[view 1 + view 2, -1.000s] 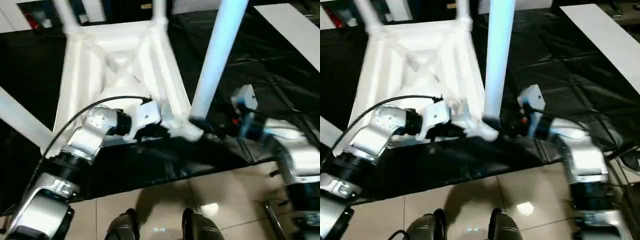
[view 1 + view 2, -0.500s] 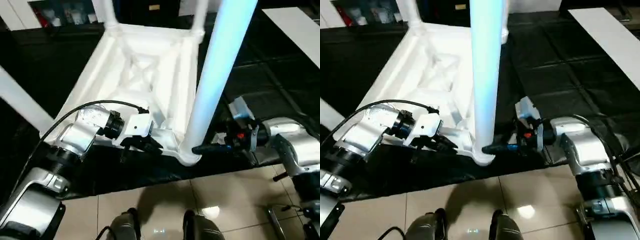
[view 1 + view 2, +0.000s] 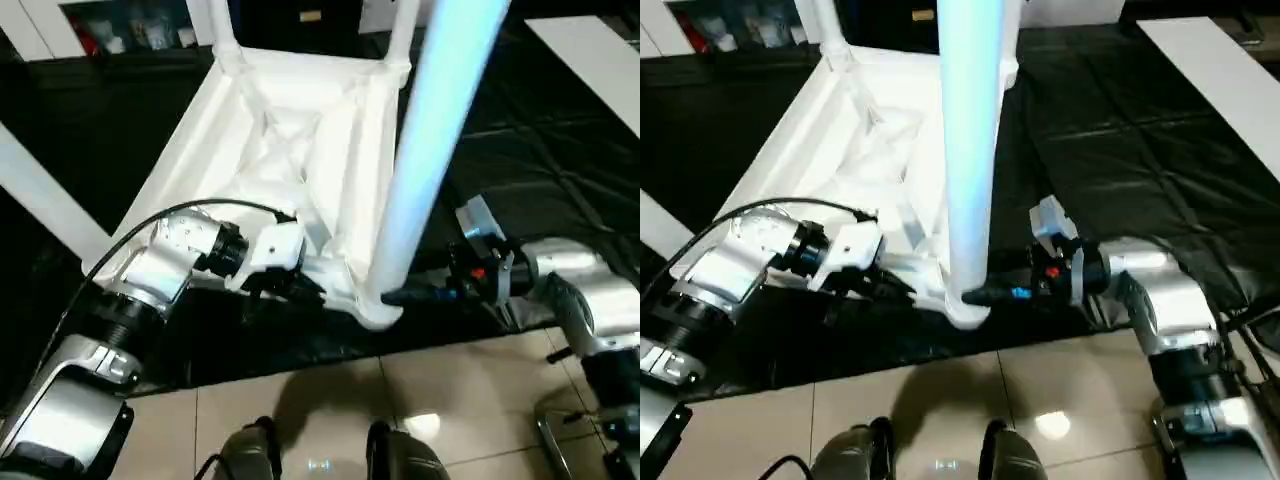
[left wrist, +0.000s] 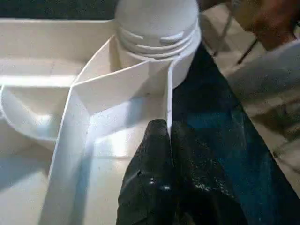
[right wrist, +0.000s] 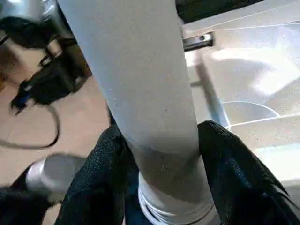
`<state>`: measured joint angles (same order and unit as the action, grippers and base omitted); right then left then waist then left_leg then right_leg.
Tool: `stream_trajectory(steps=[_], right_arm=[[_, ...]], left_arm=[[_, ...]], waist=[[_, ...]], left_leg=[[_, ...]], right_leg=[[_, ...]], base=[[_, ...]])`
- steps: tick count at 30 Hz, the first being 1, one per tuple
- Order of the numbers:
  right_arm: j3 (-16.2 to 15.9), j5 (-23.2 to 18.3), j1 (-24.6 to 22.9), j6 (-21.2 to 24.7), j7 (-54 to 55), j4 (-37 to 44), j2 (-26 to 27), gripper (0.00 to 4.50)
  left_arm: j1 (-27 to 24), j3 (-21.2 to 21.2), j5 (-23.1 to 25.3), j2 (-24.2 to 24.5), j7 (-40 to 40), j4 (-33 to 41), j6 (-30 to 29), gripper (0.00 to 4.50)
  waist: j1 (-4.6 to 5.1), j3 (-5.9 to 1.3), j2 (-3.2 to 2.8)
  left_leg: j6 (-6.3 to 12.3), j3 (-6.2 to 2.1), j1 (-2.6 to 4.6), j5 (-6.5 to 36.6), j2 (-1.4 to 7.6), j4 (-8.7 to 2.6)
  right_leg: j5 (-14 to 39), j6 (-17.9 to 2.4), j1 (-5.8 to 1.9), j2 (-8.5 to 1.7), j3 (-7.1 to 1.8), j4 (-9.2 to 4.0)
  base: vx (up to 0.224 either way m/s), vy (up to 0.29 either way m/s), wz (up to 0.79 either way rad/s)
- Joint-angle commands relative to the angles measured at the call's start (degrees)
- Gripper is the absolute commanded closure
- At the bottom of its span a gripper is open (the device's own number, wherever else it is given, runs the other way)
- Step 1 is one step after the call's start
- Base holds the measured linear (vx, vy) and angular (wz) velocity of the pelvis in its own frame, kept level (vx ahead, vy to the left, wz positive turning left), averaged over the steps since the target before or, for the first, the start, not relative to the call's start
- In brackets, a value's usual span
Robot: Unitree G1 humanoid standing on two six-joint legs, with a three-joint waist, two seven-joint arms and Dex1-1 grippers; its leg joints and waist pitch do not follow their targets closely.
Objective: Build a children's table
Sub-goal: Rotate leg to tighten
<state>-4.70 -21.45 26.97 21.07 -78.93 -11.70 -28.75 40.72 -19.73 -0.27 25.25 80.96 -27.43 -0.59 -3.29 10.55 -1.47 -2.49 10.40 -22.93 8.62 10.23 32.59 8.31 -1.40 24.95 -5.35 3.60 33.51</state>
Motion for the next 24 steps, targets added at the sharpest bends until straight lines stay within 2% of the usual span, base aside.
stream_trajectory(steps=[1,2,3,4,5,6,7,8,9,10,11,12,13,14,15,16,18,19,20,22,23,24], right_arm=[[-0.26,2.68,-1.13,1.1,11.33,3.34,4.71,2.54],[0.27,4.02,-1.56,2.37,17.14,4.31,7.28,2.54],[0.56,4.48,-1.66,3.45,20.05,4.83,8.69,2.54],[1.05,5.0,-1.54,4.17,23.42,5.16,10.56,2.55],[1.41,5.72,-1.17,5.04,27.35,5.3,12.81,2.56],[1.78,6.78,-0.5,6.12,32.65,5.32,15.91,2.57],[1.78,6.78,-0.5,6.12,32.65,5.32,15.91,2.57],[3.06,9.16,0.81,7.61,43.59,4.19,21.76,2.57],[3.67,10.06,1.15,8.24,48.24,3.83,24.26,2.57],[3.88,10.34,1.27,8.42,49.72,3.69,25.12,2.57],[4.61,11.27,1.75,9.23,54.87,3.22,28.53,2.57],[4.77,11.5,1.9,9.54,56.12,3.14,29.48,2.57],[4.74,11.84,1.99,9.33,57.12,3.16,30.13,2.57],[4.73,11.93,2.01,9.28,57.39,3.16,30.3,2.22],[4.59,12.05,1.92,8.86,57.62,3.38,30.52,2.01],[4.87,12.31,1.64,8.66,58.33,3.86,30.71,2.01],[5.68,12.28,0.62,9.31,57.71,5.19,29.43,1.78],[5.68,12.37,0.25,8.74,56.67,5.26,28.34,1.78],[5.67,12.75,-0.42,7.7,55.2,5.47,26.53,1.51],[5.93,12.58,-0.93,7.07,53.78,5.57,25.12,1.44],[6.07,11.95,-1.65,4.79,49.66,5.46,21.93,1.37],[6.12,11.79,-1.83,4.01,48.36,5.36,20.97,1.25]], left_arm=[[-1.1,-0.74,1.52,-3.74,-7.57,2.03,-5.86,4.5],[-1.33,-0.07,1.97,-5.06,-11.03,3.39,-9.26,4.5],[-1.5,0.3,2.23,-5.75,-12.76,4.17,-11.04,4.5],[-1.47,0.9,2.56,-6.87,-15.22,4.77,-12.86,4.5],[-1.24,1.59,2.91,-8.41,-18.19,5.36,-15.23,4.5],[-0.78,2.55,3.37,-10.64,-22.27,6.04,-18.54,4.5],[-0.78,2.55,3.37,-10.64,-22.27,6.04,-18.54,4.5],[1.06,4.08,4.15,-14.79,-29.35,4.64,-21.64,4.5],[1.86,4.5,4.47,-16.41,-32.04,3.89,-22.42,4.5],[2.15,4.7,4.56,-16.98,-33.01,3.61,-22.71,4.5],[3.37,5.52,4.92,-19.32,-36.63,2.52,-24.0,4.5],[3.71,5.79,5.05,-19.99,-37.55,2.32,-24.53,4.5],[4.07,5.83,5.32,-20.51,-38.32,2.05,-24.75,4.5],[4.17,5.84,5.39,-20.65,-38.52,1.98,-24.81,4.5],[4.47,5.61,5.82,-20.81,-38.78,1.63,-24.49,4.5],[4.44,5.43,6.29,-20.81,-38.91,1.78,-24.61,4.5],[3.64,4.46,7.23,-19.3,-37.5,2.53,-24.05,4.5],[3.29,4.14,7.37,-18.5,-36.64,2.65,-23.43,4.5],[2.66,3.6,7.67,-17.17,-35.32,2.85,-22.45,4.5],[2.1,3.17,7.68,-16.02,-33.91,3.16,-21.75,4.5],[1.29,2.44,7.55,-13.91,-31.3,3.55,-20.42,4.5],[1.08,2.24,7.5,-13.29,-30.48,3.64,-20.0,4.5]], waist=[[0.46,-4.95,0.62],[0.71,-4.48,0.37],[1.06,-4.47,0.49],[1.4,-4.32,0.67],[1.99,-4.01,0.5],[2.49,-3.99,0.35],[2.79,-3.96,0.49],[3.37,-3.84,0.67],[3.88,-3.74,0.69],[4.04,-3.79,0.58],[4.46,-3.8,0.6],[4.44,-3.93,0.37],[4.47,-3.98,0.43],[4.36,-4.09,0.28],[4.32,-4.26,0.17],[4.23,-4.36,0.02],[4.18,-4.46,-0.07],[4.15,-4.49,-0.06],[4.08,-4.55,-0.06],[4.06,-4.6,-0.08],[4.02,-4.68,-0.01],[3.93,-4.69,0.02]], left_leg=[[5.1,-0.45,1.49,11.9,2.74,-3.51],[3.21,-0.57,1.56,13.93,2.8,-3.94],[1.8,-0.97,1.5,15.74,2.29,-3.91],[1.25,-1.11,1.3,16.24,2.24,-4.12],[0.58,-1.36,1.04,17.36,2.11,-4.37],[-0.25,-1.52,1.18,18.26,2.03,-4.36],[-0.32,-1.65,1.15,18.87,1.88,-4.34],[-0.27,-1.75,1.01,19.5,1.56,-4.28],[-0.35,-1.91,1.12,20.22,1.42,-4.25],[-0.54,-1.91,1.33,20.61,1.36,-4.12],[-0.22,-1.87,1.58,21.4,1.2,-4.03],[0.18,-1.92,1.83,21.46,1.13,-3.99],[0.58,-1.82,1.77,21.17,1.11,-4.04],[1.24,-1.73,1.78,20.33,1.31,-4.24],[1.88,-1.62,1.63,19.18,1.46,-4.42],[2.14,-1.59,1.6,18.55,1.55,-4.48],[2.93,-1.37,1.39,17.18,1.75,-4.53],[3.08,-1.35,1.41,17.08,1.79,-4.53],[3.4,-1.34,1.43,17.17,1.84,-4.49],[3.86,-1.19,1.33,16.36,1.8,-4.36],[4.21,-1.1,1.33,15.81,1.82,-4.24],[4.81,-1.03,1.29,15.55,1.86,-4.11]], right_leg=[[17.39,-15.33,-3.57,-3.13,-2.61,-3.62],[21.88,-13.64,-3.17,-3.08,-2.68,-4.15],[26.74,-11.84,-3.36,-3.29,-2.34,-4.56],[28.37,-10.86,-3.52,-3.26,-2.27,-4.67],[31.06,-9.16,-3.47,-3.13,-2.1,-5.0],[32.99,-8.15,-3.24,-3.1,-1.94,-5.13],[34.33,-7.49,-3.23,-3.21,-1.78,-5.49],[36.18,-6.17,-3.24,-3.14,-1.58,-5.87],[37.81,-5.35,-2.84,-3.09,-1.48,-6.2],[38.43,-4.88,-2.62,-3.04,-1.44,-6.38],[38.77,-4.4,-2.34,-2.93,-1.36,-6.74],[38.56,-4.2,-2.29,-2.99,-1.24,-7.01],[37.7,-4.11,-2.33,-2.89,-1.28,-7.11],[34.62,-4.53,-2.39,-2.79,-1.4,-7.0],[30.48,-5.41,-2.59,-2.59,-1.5,-6.71],[28.21,-6.05,-2.68,-2.53,-1.59,-6.47],[21.47,-8.66,-2.94,-2.43,-1.86,-5.71],[20.47,-9.19,-2.99,-2.42,-1.9,-5.59],[19.69,-9.87,-3.1,-2.45,-1.93,-5.47],[18.06,-10.49,-3.25,-2.55,-2.06,-5.3],[17.01,-11.09,-3.34,-2.59,-2.11,-5.18],[16.86,-11.37,-3.44,-2.69,-2.15,-5.18]], base=[[-0.06,-0.008,-0.03],[0.0,0.0,0.0],[-0.058,0.0,-0.07],[0.0,0.0,0.0],[-0.058,0.014,-0.13],[-0.051,0.022,-0.15],[-0.069,0.034,-0.23],[0.0,0.0,0.0],[0.0,0.0,0.0],[0.0,0.0,0.0],[0.0,0.0,0.0],[0.0,0.0,0.0],[0.0,0.0,0.0],[0.0,0.0,0.0],[0.0,0.0,0.0],[0.0,0.0,0.0],[0.0,0.0,0.0],[0.0,0.0,0.0],[0.0,0.0,0.0],[0.0,0.0,0.0],[0.0,0.0,0.0],[0.0,0.0,0.0]])
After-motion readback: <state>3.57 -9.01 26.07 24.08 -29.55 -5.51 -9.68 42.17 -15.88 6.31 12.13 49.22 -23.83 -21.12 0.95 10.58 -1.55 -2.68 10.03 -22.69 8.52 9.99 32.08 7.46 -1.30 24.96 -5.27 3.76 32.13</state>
